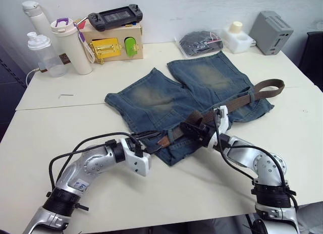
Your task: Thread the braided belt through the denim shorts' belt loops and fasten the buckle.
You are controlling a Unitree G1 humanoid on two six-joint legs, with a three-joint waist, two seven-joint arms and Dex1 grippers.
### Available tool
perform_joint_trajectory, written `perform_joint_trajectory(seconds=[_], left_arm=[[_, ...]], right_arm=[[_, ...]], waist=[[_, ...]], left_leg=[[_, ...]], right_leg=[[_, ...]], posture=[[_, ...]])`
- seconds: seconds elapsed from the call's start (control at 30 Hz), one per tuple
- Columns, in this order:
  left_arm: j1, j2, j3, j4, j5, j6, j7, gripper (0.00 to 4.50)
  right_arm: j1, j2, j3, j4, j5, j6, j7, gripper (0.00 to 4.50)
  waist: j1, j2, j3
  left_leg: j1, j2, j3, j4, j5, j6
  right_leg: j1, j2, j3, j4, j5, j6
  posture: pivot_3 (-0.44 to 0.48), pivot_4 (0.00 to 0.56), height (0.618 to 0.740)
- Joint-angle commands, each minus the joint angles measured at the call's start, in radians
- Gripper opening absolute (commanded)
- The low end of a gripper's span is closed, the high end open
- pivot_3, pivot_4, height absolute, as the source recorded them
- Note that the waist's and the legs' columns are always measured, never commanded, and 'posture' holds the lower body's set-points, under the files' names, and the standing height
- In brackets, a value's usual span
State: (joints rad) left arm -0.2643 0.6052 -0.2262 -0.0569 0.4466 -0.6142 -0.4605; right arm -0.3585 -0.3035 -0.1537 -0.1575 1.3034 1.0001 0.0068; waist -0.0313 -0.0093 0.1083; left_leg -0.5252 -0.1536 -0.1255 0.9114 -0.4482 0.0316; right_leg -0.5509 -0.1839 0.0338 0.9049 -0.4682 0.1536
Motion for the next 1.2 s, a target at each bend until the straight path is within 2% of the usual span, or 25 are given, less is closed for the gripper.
perform_joint_trajectory(seconds=[0.03,0.17,0.37,0.53,0.93,1.07,1.17,1.2], left_arm=[[-0.020,-0.001,-0.020,0.025,0.032,-0.021,0.016,2.66],[-0.033,-0.014,-0.029,0.044,0.046,-0.012,0.026,2.66],[0.006,0.003,-0.018,-0.007,-0.051,-0.015,-0.016,2.66],[0.027,0.005,-0.016,-0.045,-0.199,0.015,-0.084,2.66],[-0.018,-0.020,-0.017,0.047,-0.024,0.000,0.002,2.66],[-0.012,-0.011,-0.008,0.047,-0.039,-0.015,0.007,2.66],[-0.009,0.001,-0.004,0.044,-0.043,-0.021,0.005,1.93],[-0.007,0.005,-0.004,0.045,-0.043,-0.023,0.005,1.39]], right_arm=[[0.009,0.029,0.013,-0.021,0.003,0.013,-0.007,0.00],[0.009,0.040,0.009,-0.025,0.000,0.017,-0.008,0.00],[0.013,0.047,0.001,-0.026,-0.002,0.016,-0.013,0.00],[0.016,0.057,0.001,-0.028,-0.007,0.018,-0.015,0.00],[0.017,0.059,-0.010,-0.037,0.001,0.030,-0.024,0.00],[0.016,0.061,-0.013,-0.036,-0.001,0.029,-0.024,0.00],[0.014,0.063,-0.013,-0.034,-0.003,0.028,-0.024,0.00],[0.014,0.064,-0.013,-0.034,-0.003,0.028,-0.023,0.00]], waist=[[0.000,0.000,0.000],[0.001,0.000,0.000],[-0.001,0.000,0.000],[-0.003,0.000,0.000],[-0.004,0.000,0.000],[-0.004,0.000,-0.001],[-0.004,0.000,-0.001],[-0.004,0.000,-0.001]], left_leg=[[0.000,0.000,0.000,0.000,0.000,0.000],[0.000,0.000,0.000,0.000,0.000,0.000],[0.001,0.000,0.000,0.000,0.000,0.000],[0.000,0.000,0.000,0.000,0.000,0.000],[0.000,0.000,0.000,0.000,0.000,0.000],[0.000,0.000,0.000,0.000,0.000,0.000],[0.000,0.000,0.000,0.000,0.000,0.000],[0.000,0.000,0.000,0.000,0.000,0.000]], right_leg=[[0.000,0.000,0.000,0.000,0.000,0.000],[0.000,0.000,0.000,0.000,0.000,0.000],[0.000,0.000,0.000,0.000,0.000,0.000],[0.000,0.000,0.000,0.000,0.000,0.000],[0.000,0.000,0.000,0.000,0.000,0.000],[0.000,0.000,0.000,0.000,0.000,0.000],[0.000,0.000,0.000,0.000,0.000,0.000],[0.000,0.000,0.000,0.000,0.000,0.000]], posture=[[0.000,0.150,0.645],[0.000,0.150,0.645],[0.000,0.150,0.645],[0.000,0.150,0.645],[0.000,0.150,0.645],[0.000,0.150,0.645],[0.000,0.150,0.645],[0.000,0.150,0.645]])
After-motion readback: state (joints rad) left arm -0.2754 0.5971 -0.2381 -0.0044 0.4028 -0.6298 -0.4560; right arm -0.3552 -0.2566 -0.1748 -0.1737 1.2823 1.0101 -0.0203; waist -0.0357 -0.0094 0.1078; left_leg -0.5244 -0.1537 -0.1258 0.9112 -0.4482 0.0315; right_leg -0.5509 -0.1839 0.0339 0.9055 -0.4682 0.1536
